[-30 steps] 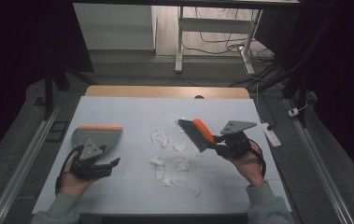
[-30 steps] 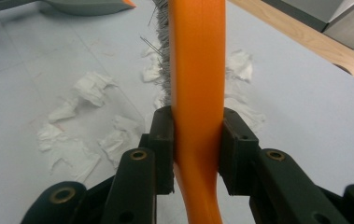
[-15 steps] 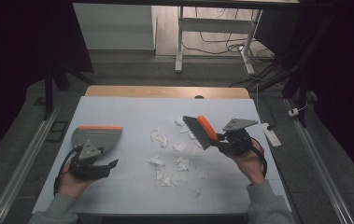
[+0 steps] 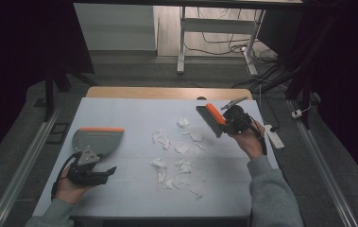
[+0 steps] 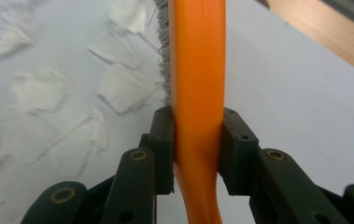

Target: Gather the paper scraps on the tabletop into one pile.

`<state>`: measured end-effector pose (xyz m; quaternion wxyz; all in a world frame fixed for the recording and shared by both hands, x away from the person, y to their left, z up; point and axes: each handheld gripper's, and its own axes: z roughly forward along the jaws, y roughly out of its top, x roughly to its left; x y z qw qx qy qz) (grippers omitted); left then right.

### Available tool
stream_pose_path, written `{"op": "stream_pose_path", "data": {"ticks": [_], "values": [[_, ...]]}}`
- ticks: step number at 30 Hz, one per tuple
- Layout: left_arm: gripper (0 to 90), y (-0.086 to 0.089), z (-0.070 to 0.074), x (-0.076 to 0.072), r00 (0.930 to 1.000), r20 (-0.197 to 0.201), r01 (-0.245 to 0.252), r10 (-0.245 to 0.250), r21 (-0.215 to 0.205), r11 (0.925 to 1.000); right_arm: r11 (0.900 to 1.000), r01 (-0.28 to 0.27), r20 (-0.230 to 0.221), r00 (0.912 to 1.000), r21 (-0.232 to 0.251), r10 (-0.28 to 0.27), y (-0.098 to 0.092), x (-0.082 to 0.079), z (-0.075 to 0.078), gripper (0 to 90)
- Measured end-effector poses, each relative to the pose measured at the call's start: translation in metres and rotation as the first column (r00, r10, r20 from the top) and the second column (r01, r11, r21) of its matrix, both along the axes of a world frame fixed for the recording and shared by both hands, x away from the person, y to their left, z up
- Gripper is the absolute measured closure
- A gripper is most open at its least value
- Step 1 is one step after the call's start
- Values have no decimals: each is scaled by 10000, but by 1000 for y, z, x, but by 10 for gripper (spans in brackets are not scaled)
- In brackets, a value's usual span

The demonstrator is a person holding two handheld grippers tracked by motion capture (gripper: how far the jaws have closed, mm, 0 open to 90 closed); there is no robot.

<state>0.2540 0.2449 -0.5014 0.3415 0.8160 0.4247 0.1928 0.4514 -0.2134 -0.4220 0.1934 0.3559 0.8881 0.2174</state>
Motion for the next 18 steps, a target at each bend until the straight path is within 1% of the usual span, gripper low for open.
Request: {"op": "stream_pose_path", "data": {"ticks": [2, 3, 6, 10, 11, 14, 15, 16, 18], "values": [[300, 2, 0, -1, 10000, 48, -84, 84, -114, 9999, 9990, 16, -195, 9998, -450, -25, 11, 10, -3, 695], [300, 3, 0, -1, 9999, 65, -108, 109, -150, 9998, 9982, -7, -291, 9996, -603, -11, 15, 15, -5, 695], [300, 2, 0, -1, 9999, 104, -95, 97, -176, 9998, 9935, 69, -420, 9990, -1137, -118, 27, 28, -10, 695], [300, 1, 0, -1, 10000, 91, -34, 36, -166, 9999, 9877, 43, -697, 9975, -1566, -153, 37, 40, -18, 695], [300, 1, 0, -1, 9999, 95, -45, 47, -165, 9999, 9863, 19, -781, 9968, -1647, -150, 40, 42, -20, 695], [301, 3, 0, 0, 9999, 107, -111, 113, -196, 9997, 9819, -291, -976, 9952, -1871, 109, 49, 43, -24, 695], [301, 3, 0, 0, 9999, 106, -125, 127, -214, 9997, 9828, -400, -1033, 9944, -1805, 215, 52, 42, -24, 696], [301, 3, 0, 0, 9998, 113, -142, 144, -223, 9997, 9812, -559, -1085, 9934, -1845, 362, 55, 40, -25, 696], [301, 3, 0, -1, 9998, 109, -145, 147, -224, 9996, 9726, -1075, -1083, 9904, -2061, 865, 62, 35, -26, 697]]}}
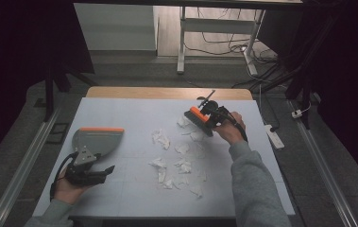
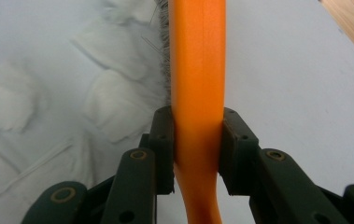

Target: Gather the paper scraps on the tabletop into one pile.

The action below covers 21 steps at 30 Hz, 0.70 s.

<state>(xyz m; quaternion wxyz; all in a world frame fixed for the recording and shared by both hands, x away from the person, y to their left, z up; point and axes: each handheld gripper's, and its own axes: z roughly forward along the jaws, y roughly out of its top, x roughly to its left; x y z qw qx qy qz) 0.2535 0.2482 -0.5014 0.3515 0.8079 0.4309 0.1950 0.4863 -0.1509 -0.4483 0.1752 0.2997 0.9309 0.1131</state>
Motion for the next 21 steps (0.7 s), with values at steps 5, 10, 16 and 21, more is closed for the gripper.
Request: {"op": "stream_pose_path", "data": {"ticks": [5, 10, 16, 21], "values": [[301, -1, 1, -1, 10000, 18, 10, -10, -1, 10000, 9925, -1129, -48, 9936, -473, 1128, 18, -18, -3, 699], [301, -1, 1, -1, 10000, 23, 39, -39, -9, 10000, 9766, -2150, -579, 9751, -62, 2143, 25, -38, 1, 698], [301, -1, 1, -1, 10000, 41, 18, -17, -36, 10000, 9733, -1696, 101, 9854, 1546, 1701, 8, -37, 22, 698], [301, -1, 0, 0, 10000, 29, -5, 5, -39, 10000, 9780, -1093, 806, 9921, 1774, 963, -1, -22, 31, 697]]}}
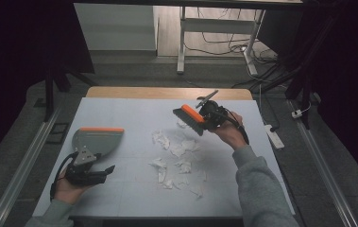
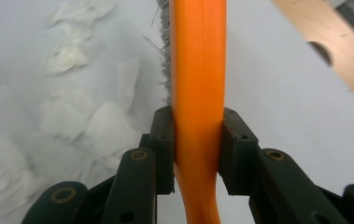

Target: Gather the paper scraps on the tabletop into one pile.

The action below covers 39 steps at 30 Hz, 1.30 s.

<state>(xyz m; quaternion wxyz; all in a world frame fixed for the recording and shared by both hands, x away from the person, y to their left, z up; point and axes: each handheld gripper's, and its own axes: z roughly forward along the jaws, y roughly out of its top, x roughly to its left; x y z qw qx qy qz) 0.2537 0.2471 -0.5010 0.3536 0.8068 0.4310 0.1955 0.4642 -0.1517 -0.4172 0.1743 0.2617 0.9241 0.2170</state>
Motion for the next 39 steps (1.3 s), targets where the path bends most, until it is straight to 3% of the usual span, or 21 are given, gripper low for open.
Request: {"op": "stream_pose_path", "data": {"ticks": [3, 5, 9, 11, 17, 20, 23, 25, 28, 31, 35, 37, 39], "values": [[301, -1, 0, 0, 10000, -1, 35, -35, -7, 10000, 9994, 319, 333, 9989, -143, -315, 3, 11, -2, 697], [301, -2, 0, 1, 10000, -3, 77, -77, -3, 10000, 9982, 502, 309, 9983, -317, -492, 7, 21, -6, 697], [301, -2, 0, 1, 10000, 9, 72, -72, -15, 10000, 9927, 650, 415, 9973, -1016, -611, 18, 39, -18, 697], [301, -1, -1, 2, 10000, -8, 96, -96, -36, 9999, 9883, 682, 384, 9972, -1363, -635, 23, 46, -23, 698], [301, -1, -2, 2, 9999, -32, 114, -114, -46, 9999, 9815, 613, 130, 9981, -1816, -599, 33, 56, -34, 698], [301, -1, -2, 1, 9999, -3, 127, -127, -64, 9999, 9832, 345, -69, 9993, -1794, -363, 40, 55, -34, 698], [301, -2, -2, 1, 9999, 14, 159, -159, -52, 9999, 9765, -295, -251, 9994, -2135, 247, 47, 50, -36, 700], [301, -2, -2, 0, 9999, 15, 159, -159, -51, 9999, 9664, -751, -246, 9972, -2457, 713, 52, 43, -37, 700], [301, -2, -2, 0, 9998, 18, 173, -173, -20, 9998, 9574, -1247, -332, 9922, -2603, 1202, 55, 30, -37, 701], [301, -3, -2, 0, 9998, 13, 199, -199, -24, 9998, 9557, -1583, -467, 9874, -2481, 1515, 53, 12, -36, 701], [301, -4, -2, 0, 9998, 23, 205, -205, -4, 9998, 9489, -2259, -817, 9737, -2203, 2128, 45, -9, -32, 700], [301, -4, -1, 0, 9998, 44, 202, -202, 23, 9998, 9533, -2377, -846, 9706, -1860, 2255, 39, -17, -26, 700], [301, -5, -1, 0, 9998, 50, 206, -206, 15, 9998, 9598, -2307, -505, 9729, -1598, 2254, 33, -23, -16, 699]]}}
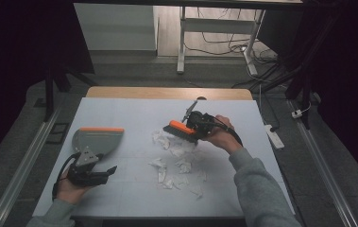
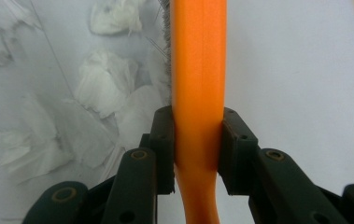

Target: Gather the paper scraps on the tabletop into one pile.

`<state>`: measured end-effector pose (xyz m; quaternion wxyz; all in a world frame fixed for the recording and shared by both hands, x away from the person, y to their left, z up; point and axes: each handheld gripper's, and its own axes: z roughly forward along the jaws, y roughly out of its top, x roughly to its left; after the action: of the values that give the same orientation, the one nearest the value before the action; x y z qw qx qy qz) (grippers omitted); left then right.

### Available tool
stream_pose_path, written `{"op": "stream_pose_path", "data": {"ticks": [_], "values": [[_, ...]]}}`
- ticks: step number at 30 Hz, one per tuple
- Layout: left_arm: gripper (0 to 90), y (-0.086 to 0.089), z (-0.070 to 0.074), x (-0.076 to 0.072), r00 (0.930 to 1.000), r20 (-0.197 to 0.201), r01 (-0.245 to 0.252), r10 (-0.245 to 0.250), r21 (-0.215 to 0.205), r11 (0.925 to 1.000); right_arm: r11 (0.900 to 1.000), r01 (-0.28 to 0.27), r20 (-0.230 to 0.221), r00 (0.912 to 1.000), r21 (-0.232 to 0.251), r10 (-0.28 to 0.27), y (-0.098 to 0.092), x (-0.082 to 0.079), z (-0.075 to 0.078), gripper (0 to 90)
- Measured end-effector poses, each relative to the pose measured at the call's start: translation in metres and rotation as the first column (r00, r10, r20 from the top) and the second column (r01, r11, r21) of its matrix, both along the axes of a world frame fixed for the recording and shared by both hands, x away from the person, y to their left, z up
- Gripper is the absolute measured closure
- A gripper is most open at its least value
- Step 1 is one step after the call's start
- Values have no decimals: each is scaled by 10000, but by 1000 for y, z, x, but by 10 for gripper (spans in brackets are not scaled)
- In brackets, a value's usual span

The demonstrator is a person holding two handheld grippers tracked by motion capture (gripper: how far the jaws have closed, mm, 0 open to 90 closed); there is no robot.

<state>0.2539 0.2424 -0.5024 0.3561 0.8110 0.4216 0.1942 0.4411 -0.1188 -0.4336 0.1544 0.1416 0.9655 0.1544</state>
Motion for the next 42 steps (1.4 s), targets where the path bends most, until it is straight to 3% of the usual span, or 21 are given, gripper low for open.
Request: {"op": "stream_pose_path", "data": {"ticks": [3, 7, 11, 15, 19, 22, 26, 28, 32, 36, 42], "values": [[301, 0, 1, 0, 10000, 26, -23, 23, -7, 10000, 9971, 265, 312, 9991, 719, -288, -8, -3, 15, 699], [301, 1, 1, -1, 10000, 70, -32, 32, -34, 10000, 9882, 337, 189, 9991, 1493, -369, -12, -5, 29, 699], [301, 1, 1, -1, 10000, 52, -35, 35, -35, 10000, 9849, 221, -79, 9997, 1720, -210, -12, -6, 34, 699], [301, 1, 1, -1, 10000, 59, -23, 23, -31, 10000, 9937, 304, 6, 9995, 1082, -306, -12, -7, 28, 698], [301, 0, 1, -1, 10000, 71, -23, 23, 5, 10000, 9916, 407, 195, 9989, 1225, -434, -9, -6, 25, 698], [301, -1, 1, -1, 10000, 87, -19, 19, -4, 10000, 9914, 347, 429, 9983, 1259, -404, 3, -2, 24, 698], [301, -1, 1, -1, 10000, 83, 8, -8, 8, 10000, 9952, 143, 807, 9965, 966, -222, 30, 9, 20, 699], [301, 0, 1, -1, 9999, 105, 10, -10, 6, 10000, 9982, -69, 955, 9954, 590, 12, 44, 19, 14, 699], [301, 1, 1, 0, 10000, 97, 15, -15, -49, 10000, 9999, 18, 1023, 9948, -132, -5, 66, 34, 0, 699], [301, 1, 0, 0, 10000, 60, 76, -76, -37, 10000, 9922, -101, 1306, 9911, -1244, 265, 77, 43, -16, 699], [301, 1, 0, 1, 10000, 62, 66, -65, -60, 10000, 9858, -677, 799, 9935, -1538, 807, 84, 38, -24, 700]]}}
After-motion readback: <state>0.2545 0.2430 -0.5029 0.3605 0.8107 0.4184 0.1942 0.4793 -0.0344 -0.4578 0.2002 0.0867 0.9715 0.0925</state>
